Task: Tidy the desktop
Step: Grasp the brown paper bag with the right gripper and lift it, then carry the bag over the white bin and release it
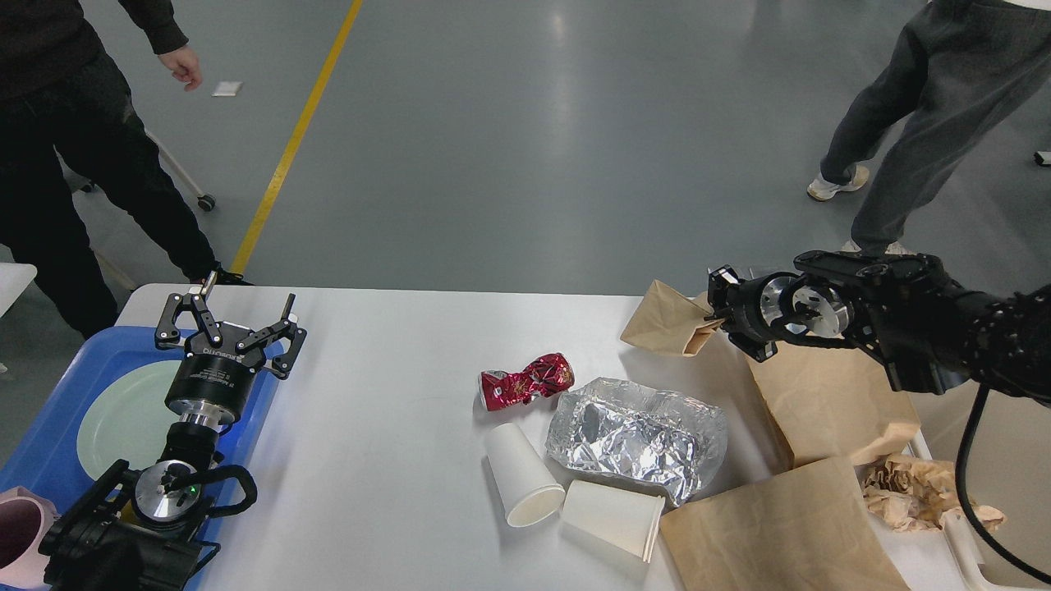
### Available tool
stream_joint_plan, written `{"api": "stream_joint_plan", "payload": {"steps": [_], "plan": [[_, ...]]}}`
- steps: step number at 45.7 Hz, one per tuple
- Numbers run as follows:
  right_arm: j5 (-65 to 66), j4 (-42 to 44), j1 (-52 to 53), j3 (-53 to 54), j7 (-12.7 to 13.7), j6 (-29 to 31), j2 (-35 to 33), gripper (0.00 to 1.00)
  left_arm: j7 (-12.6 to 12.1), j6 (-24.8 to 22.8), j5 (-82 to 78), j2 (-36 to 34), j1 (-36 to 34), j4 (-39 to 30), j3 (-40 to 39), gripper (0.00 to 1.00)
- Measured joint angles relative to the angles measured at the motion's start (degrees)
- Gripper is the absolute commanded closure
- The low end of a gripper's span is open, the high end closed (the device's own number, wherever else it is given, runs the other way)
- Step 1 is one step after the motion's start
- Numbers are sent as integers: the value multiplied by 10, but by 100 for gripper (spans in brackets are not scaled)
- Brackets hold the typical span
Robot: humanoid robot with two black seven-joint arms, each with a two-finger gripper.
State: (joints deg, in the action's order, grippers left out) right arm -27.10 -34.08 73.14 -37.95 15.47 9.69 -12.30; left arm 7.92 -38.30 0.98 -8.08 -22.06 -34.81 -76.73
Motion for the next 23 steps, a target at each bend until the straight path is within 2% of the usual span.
{"api": "stream_joint_plan", "payload": {"steps": [11, 18, 23], "plan": [[18, -70, 140, -129, 4, 34, 12, 100, -1, 0, 0, 0, 0, -1, 0, 4], [50, -149, 272, -227, 4, 96, 19, 100, -1, 0, 0, 0, 0, -1, 0, 4], [81, -207, 370, -295, 2, 166, 19, 100, -1, 0, 0, 0, 0, 0, 1, 4]]}}
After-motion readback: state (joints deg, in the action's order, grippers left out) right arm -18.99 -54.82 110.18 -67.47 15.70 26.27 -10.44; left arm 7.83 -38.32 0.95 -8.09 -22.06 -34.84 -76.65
